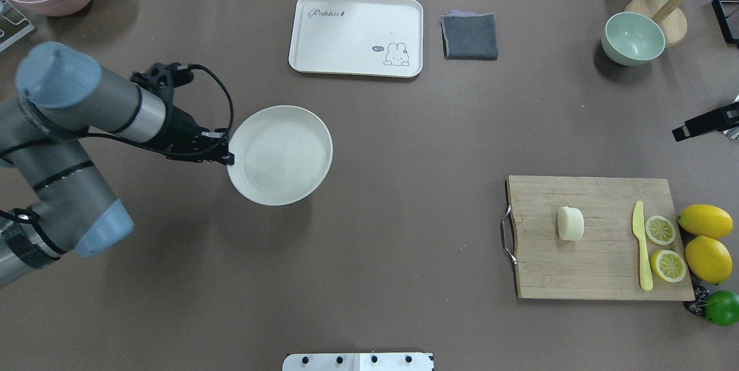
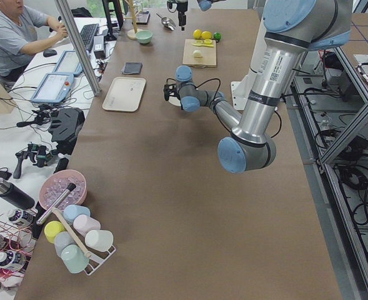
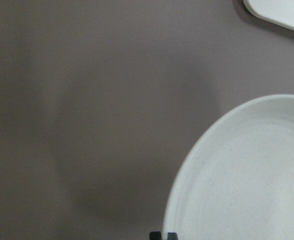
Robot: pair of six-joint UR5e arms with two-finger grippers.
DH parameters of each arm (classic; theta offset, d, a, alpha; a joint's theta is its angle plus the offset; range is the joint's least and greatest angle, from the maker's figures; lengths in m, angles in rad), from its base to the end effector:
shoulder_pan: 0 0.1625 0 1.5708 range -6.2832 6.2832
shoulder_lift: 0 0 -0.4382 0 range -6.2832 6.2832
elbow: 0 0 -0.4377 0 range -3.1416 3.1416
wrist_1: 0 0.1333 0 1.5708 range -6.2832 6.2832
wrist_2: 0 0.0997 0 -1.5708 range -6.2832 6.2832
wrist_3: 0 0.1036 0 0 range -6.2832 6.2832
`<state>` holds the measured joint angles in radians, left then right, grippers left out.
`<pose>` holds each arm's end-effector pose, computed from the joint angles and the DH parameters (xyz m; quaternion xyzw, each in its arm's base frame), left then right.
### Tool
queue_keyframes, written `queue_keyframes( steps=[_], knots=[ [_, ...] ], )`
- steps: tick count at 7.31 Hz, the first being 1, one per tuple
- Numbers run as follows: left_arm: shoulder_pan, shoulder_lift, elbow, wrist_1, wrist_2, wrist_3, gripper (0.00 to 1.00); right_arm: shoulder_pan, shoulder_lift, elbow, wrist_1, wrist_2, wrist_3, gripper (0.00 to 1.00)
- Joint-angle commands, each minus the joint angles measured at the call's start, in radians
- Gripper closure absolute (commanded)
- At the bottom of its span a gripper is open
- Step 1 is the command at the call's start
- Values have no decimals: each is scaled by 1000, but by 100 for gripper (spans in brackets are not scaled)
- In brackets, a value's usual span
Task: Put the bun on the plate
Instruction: 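Slide the white plate centreward with the left gripper while the right arm reaches out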
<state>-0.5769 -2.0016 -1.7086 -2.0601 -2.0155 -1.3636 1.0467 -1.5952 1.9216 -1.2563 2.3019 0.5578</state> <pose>0.5234 -0.4465 0.2840 0.0121 0.5276 -0.0454 0.8482 -0.2097 -0.4909 0.4624 0.0775 -0.4423 -0.0976 0.8882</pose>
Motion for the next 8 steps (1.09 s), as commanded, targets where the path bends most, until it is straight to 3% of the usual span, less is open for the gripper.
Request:
queue_keyframes(
  steps=[1, 5, 6, 7, 8],
  knots=[
    [75, -86, 33, 61, 96, -41, 100, -140, 26, 25, 0, -95, 135, 1],
    [75, -161, 110, 60, 98, -104, 100, -272, 14, 10, 2, -182, 201, 1],
    [75, -160, 110, 60, 100, -106, 64, -295, 14, 5, 2, -183, 261, 1],
    [77, -160, 107, 58, 151, -126, 3, -313, 14, 5, 3, -183, 311, 1],
    [83, -160, 107, 58, 167, -144, 3, -354, 14, 5, 3, -217, 344, 2]
  ],
)
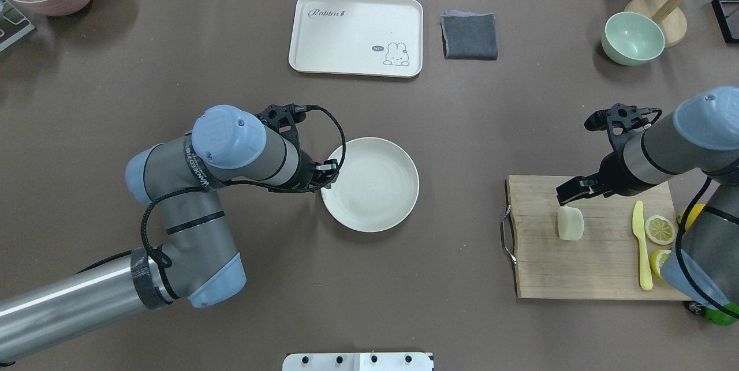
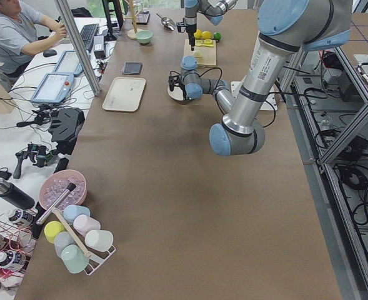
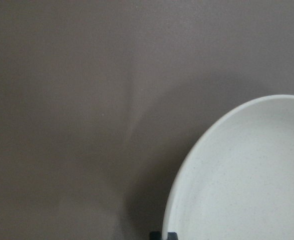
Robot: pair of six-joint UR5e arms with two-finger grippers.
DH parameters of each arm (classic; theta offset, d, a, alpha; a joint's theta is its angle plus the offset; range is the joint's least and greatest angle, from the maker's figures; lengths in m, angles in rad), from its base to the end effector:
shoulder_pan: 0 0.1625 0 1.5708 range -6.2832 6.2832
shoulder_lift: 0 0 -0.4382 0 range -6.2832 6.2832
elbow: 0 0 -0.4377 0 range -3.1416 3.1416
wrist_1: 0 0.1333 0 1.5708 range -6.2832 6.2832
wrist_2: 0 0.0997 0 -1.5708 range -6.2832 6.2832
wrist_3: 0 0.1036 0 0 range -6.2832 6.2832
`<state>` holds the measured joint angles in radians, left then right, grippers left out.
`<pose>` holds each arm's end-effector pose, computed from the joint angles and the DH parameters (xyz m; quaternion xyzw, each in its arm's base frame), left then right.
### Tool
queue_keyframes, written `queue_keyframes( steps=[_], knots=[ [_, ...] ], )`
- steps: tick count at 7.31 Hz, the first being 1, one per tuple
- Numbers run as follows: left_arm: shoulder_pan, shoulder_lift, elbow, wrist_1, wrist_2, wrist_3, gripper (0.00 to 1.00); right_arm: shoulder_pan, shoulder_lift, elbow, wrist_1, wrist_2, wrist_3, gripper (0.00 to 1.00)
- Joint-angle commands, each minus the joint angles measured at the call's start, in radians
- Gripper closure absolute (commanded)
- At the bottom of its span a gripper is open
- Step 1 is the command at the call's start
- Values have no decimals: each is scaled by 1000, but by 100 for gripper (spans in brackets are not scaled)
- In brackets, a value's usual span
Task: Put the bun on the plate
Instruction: 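Grasp the cream bun with the right gripper while the left holds the plate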
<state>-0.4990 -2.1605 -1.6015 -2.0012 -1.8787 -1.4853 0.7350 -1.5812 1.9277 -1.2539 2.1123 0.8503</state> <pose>0.5966 -0.4412 0.2348 0.0158 0.5128 -0.1002 0.8525 -0.3473 -0.4216 0.4606 0.0199 -0.4025 -0.0805 0.9117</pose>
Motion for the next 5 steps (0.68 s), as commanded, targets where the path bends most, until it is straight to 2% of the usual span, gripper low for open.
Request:
queue_keyframes(
  steps=[1, 2, 3, 4, 5],
  knots=[
    [5, -1, -5, -1, 32, -24, 3, -61, -2, -1, 1, -53, 65, 10],
    [5, -1, -3, 1, 33, -33, 3, -66, -13, -1, 1, -55, 64, 20],
    [5, -1, -5, -1, 33, -53, 3, -86, -16, -2, 1, -63, 65, 21],
    [5, -4, -5, -1, 33, -62, 3, -88, -19, -1, -1, -55, 64, 32],
    [5, -2, -5, -1, 33, -63, 3, -94, -20, -4, -1, -49, 64, 49]
  ],
)
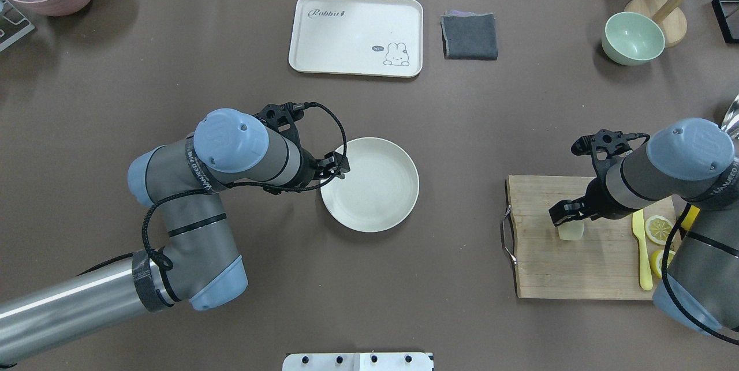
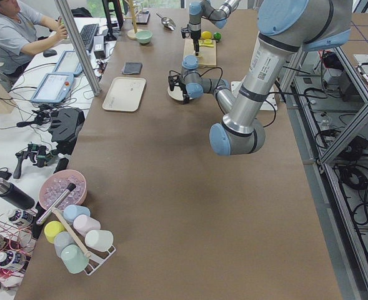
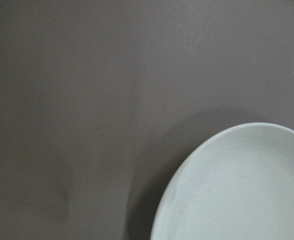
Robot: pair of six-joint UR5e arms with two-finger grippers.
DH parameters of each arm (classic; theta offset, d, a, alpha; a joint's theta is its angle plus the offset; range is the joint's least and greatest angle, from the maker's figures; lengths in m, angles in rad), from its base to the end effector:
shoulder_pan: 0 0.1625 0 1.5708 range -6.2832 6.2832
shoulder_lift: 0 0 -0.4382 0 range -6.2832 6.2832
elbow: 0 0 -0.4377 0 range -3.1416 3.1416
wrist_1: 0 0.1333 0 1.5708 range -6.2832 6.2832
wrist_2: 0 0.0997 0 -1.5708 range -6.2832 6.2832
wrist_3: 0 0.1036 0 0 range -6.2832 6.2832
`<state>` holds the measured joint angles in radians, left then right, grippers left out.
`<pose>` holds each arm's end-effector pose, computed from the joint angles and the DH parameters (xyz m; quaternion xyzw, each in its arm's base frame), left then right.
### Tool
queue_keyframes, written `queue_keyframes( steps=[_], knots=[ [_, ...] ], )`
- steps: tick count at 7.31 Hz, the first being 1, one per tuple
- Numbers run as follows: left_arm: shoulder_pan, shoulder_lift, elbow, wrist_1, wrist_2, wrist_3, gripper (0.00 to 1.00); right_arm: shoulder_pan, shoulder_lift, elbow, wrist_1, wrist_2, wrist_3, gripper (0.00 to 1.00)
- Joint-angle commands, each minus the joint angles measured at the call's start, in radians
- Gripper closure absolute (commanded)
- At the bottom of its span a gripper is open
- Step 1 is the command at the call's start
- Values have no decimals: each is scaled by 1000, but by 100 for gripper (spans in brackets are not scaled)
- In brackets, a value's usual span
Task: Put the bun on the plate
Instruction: 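Grasp the cream bun with the right gripper while the left holds the plate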
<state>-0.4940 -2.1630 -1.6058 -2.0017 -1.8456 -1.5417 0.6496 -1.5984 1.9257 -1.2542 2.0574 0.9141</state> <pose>0.5971 -0.4410 0.2312 0.0151 0.5135 -0.1297 0.8481 -0.3764 -0.3924 0.4732 0.0051 -0.3828 -0.0795 0.9204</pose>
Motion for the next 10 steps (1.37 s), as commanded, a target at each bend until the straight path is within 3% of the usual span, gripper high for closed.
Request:
queue_keyframes(
  steps=[1, 2, 3, 6, 7, 8, 10],
  knots=[
    [0, 0, 0, 0, 0, -6, 3, -10, -3, -2, -1, 10, -3, 74],
    [0, 0, 1, 0, 2, -6, 3, -8, 1, 6, -1, 20, -3, 89],
    [5, 0, 1, 0, 2, -18, 3, -8, 11, 9, -1, 14, 0, 92],
    [-1, 12, -8, 0, 3, -24, 3, -40, 197, 20, -30, 7, 75, 91],
    [-41, 52, -41, 3, -9, -14, 3, -56, 338, -8, -141, 0, 83, 91],
    [-94, 124, -93, 4, -77, 80, 3, -76, 471, -40, -256, -32, 87, 90],
    [-263, 243, -109, 1, -255, 294, 3, -142, 662, -187, -277, -109, 167, 89]
  ],
)
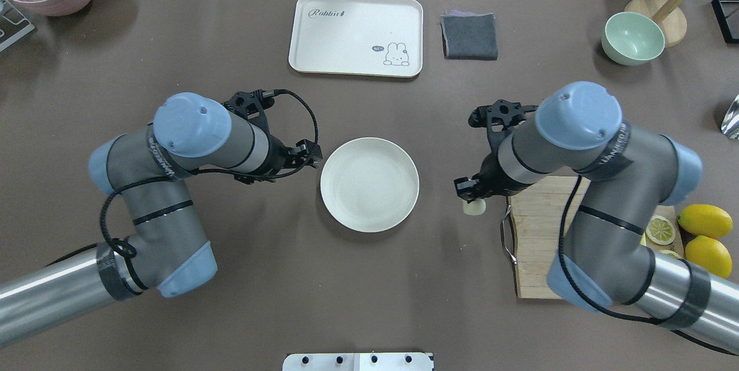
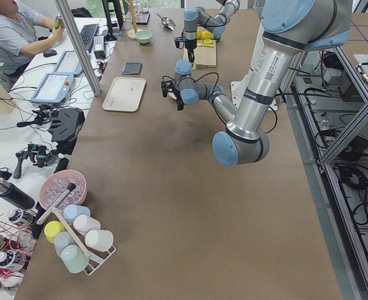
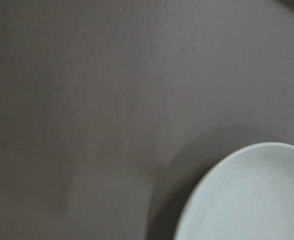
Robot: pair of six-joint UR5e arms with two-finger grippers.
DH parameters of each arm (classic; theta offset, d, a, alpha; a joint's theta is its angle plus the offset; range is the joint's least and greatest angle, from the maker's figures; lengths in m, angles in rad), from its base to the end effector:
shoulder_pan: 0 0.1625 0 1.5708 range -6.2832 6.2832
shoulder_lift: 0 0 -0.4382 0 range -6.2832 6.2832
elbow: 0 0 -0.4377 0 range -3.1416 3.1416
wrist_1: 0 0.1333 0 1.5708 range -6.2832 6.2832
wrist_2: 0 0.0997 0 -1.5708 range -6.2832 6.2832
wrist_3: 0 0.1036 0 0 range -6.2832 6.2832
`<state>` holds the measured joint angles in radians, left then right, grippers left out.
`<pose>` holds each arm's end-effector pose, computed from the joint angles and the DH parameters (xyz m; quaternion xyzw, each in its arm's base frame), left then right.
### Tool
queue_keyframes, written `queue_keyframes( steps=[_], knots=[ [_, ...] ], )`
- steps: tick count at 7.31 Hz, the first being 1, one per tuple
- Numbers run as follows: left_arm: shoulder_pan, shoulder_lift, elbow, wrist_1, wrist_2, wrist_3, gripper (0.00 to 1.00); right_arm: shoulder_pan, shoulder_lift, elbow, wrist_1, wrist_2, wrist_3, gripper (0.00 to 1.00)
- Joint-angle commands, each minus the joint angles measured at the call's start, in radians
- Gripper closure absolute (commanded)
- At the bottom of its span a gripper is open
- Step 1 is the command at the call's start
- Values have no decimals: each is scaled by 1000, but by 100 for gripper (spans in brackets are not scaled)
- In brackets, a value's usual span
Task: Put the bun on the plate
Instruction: 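Lower the bun onto the plate with the right gripper while the left withdraws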
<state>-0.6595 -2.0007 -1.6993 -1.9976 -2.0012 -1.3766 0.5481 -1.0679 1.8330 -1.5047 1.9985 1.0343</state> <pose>0.4881 -0.4924 0.2979 0.0200 0.4985 -0.1002 0.8609 -0.5195 -0.4230 0.2332 0.0373 -0.4381 -0.0805 0.8945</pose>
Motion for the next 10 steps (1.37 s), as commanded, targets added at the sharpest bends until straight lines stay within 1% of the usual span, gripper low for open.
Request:
queue_keyframes(
  steps=[1, 2, 3, 4, 5, 6, 7, 8, 9, 10],
  knots=[
    [-124, 135, -22, -4, -128, 187, 3, -56, 234, -209, -25, -72, 74, 89],
    [-135, 160, -26, -7, -128, 192, 3, -60, 259, -266, -5, -73, 73, 89],
    [-135, 158, -29, -7, -126, 189, 3, -60, 252, -309, 70, -90, 76, 85],
    [-135, 160, -39, -7, -122, 180, 3, -60, 252, -328, 87, -90, 75, 84],
    [-135, 163, -49, -6, -119, 179, 3, -62, 246, -328, 90, -90, 79, 73],
    [-134, 165, -45, -6, -116, 180, 3, -69, 243, -328, 89, -92, 78, 65],
    [-134, 165, -42, -7, -114, 180, 3, -73, 244, -328, 90, -93, 79, 49],
    [-134, 165, -40, -6, -114, 180, 3, -80, 244, -327, 92, -112, 79, 1],
    [-134, 165, -40, -6, -114, 180, 3, -95, 241, -328, 92, -150, 78, 0],
    [-134, 165, -40, -6, -114, 180, 3, -97, 246, -325, 93, -155, 81, 0]
  ],
)
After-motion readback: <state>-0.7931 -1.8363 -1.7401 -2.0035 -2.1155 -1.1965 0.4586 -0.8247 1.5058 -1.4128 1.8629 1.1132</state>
